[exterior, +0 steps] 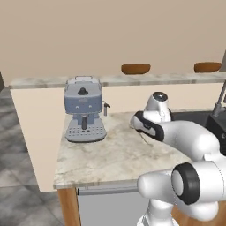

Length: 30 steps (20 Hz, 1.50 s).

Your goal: Grab the spray bottle from the cabinet, then place it next to the cutting board for sanitizing. Then grab the dish brush from the countertop next to the sink and place it next to the cutting board.

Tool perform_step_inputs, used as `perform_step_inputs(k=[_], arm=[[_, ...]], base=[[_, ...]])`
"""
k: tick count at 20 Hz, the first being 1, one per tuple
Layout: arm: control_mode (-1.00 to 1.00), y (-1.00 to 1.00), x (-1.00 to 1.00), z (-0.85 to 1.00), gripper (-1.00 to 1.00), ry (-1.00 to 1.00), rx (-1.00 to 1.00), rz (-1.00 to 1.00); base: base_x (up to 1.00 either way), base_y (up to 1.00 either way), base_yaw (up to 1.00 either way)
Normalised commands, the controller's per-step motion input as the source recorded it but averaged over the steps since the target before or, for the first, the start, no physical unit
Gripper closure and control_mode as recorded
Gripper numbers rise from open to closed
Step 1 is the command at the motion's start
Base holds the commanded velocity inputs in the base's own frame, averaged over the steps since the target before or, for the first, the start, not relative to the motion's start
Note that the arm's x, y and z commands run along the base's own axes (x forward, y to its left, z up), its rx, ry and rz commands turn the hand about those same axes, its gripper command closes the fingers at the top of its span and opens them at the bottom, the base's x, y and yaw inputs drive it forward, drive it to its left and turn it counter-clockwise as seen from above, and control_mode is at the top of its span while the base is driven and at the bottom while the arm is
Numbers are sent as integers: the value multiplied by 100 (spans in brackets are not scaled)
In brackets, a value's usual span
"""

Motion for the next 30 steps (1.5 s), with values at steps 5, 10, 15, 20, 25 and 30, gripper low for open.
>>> perform_step_inputs(k=[5,10,15,20,25,30], arm=[[-100,1,32,-15,-100,1,-1,0],[-100,0,23,-24,-100,9,0,0],[-100,0,24,-30,-100,10,0,1],[-100,0,28,-19,-100,7,-2,1],[-100,0,22,-26,-100,5,0,2],[-100,0,12,-35,-100,3,0,4]], base=[[0,0,0],[0,0,0],[0,0,0],[0,0,0],[0,0,0],[0,0,0]])
